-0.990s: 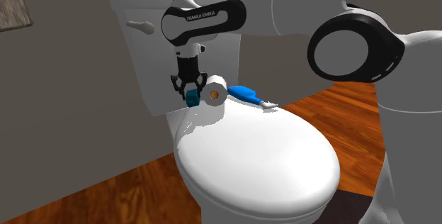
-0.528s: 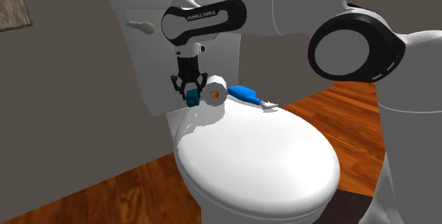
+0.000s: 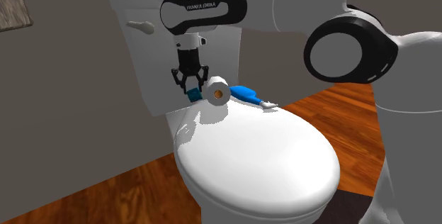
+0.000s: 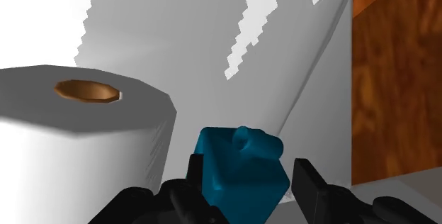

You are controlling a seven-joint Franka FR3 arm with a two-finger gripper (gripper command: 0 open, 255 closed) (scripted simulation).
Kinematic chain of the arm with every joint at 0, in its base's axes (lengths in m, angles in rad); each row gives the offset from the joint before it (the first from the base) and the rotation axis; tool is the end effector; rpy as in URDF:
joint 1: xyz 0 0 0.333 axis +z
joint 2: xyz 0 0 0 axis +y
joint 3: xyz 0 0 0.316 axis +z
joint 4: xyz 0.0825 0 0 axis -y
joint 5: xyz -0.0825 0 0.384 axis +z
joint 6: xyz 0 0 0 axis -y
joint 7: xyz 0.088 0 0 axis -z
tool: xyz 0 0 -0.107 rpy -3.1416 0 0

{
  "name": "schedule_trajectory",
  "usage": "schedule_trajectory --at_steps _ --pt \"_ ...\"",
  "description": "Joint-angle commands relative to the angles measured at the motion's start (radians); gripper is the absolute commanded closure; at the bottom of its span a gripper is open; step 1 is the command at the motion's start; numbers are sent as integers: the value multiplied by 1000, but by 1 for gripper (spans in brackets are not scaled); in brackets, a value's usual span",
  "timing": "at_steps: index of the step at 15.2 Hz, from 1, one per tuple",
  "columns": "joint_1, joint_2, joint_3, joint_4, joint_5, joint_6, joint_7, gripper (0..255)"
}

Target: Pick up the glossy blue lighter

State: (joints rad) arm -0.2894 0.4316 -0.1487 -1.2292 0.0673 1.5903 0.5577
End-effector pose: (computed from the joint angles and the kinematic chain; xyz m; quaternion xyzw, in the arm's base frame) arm 0.6242 -0.2615 0.5225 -0.8800 0.4739 0.0332 0.0004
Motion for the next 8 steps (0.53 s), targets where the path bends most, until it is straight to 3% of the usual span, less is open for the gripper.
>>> schedule_trajectory --at_steps 1,8 --pt "-3 9 0 44 1 -34 0 255" --pt "-10 36 -1 157 5 -120 0 255"
